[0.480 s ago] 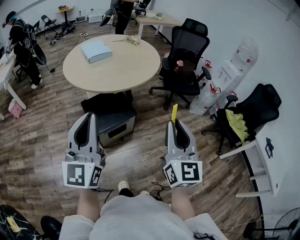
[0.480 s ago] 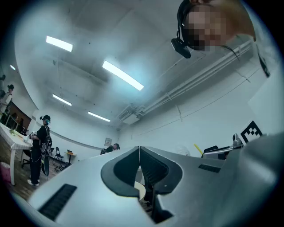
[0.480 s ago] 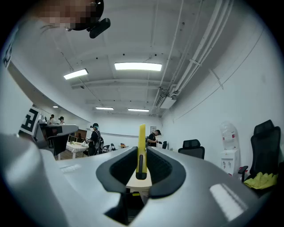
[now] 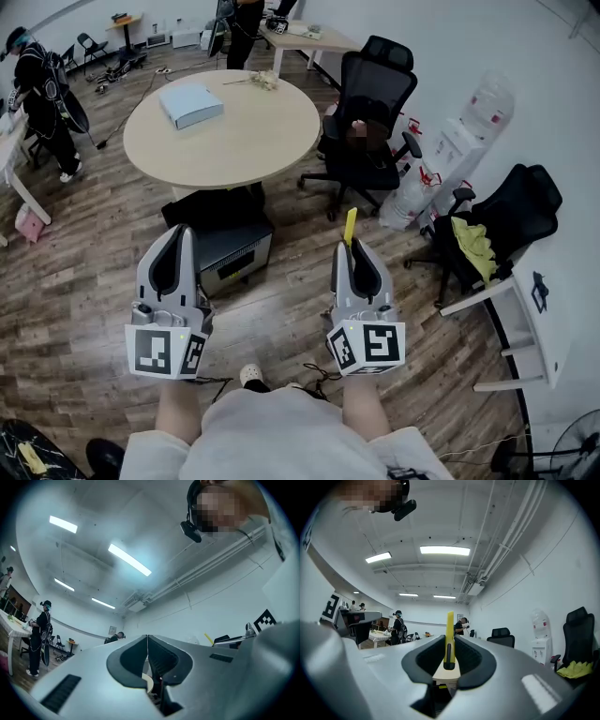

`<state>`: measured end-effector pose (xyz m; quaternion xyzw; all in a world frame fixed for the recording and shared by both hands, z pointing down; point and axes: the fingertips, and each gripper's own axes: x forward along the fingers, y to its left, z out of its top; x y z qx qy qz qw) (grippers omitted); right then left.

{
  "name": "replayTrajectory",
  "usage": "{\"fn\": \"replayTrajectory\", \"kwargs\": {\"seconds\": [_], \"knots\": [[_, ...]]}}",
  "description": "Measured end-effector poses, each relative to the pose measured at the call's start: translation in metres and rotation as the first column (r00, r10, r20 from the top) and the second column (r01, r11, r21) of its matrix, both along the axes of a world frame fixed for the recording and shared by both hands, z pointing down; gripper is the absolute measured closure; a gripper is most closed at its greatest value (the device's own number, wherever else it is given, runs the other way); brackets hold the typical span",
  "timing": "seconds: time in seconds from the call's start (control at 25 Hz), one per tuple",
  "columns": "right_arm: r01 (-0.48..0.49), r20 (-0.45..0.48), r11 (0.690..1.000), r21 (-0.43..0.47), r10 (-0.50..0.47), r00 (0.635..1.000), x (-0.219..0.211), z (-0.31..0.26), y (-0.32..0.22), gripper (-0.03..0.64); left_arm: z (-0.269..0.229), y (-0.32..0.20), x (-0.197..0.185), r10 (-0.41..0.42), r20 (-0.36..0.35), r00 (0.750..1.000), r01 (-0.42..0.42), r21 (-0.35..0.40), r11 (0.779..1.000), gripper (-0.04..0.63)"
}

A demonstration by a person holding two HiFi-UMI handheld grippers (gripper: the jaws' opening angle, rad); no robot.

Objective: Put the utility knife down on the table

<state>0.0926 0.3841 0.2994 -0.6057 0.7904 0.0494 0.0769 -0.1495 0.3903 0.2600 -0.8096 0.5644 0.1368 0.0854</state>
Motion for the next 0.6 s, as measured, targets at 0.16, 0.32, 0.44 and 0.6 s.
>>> {"fn": "replayTrajectory", "kwargs": {"seconds": [0.16, 0.32, 0.44, 0.6], "knots": [[-0.013, 0.039, 1.000, 0.010, 0.012, 0.999, -0.004, -0.001, -0.002, 0.543, -0.002, -0.003, -0.007, 0.013, -0.003, 1.000, -0.013, 0.021, 1.000, 0.584], [-0.021, 0.025, 1.000, 0.017, 0.020, 0.999, -0.005, -0.002, -0.002, 0.543, 0.001, -0.008, -0.007, 0.026, -0.012, 1.000, -0.026, 0.024, 0.999, 0.584], [-0.029, 0.018, 0.999, 0.017, 0.029, 0.999, -0.003, 0.000, -0.004, 0.543, 0.003, -0.013, -0.003, 0.040, -0.013, 0.999, -0.040, 0.020, 0.999, 0.584], [-0.035, 0.020, 0.999, 0.005, 0.035, 0.999, -0.001, 0.004, -0.015, 0.543, 0.008, -0.025, 0.001, 0.057, -0.012, 0.998, -0.057, 0.004, 0.998, 0.584]]}}
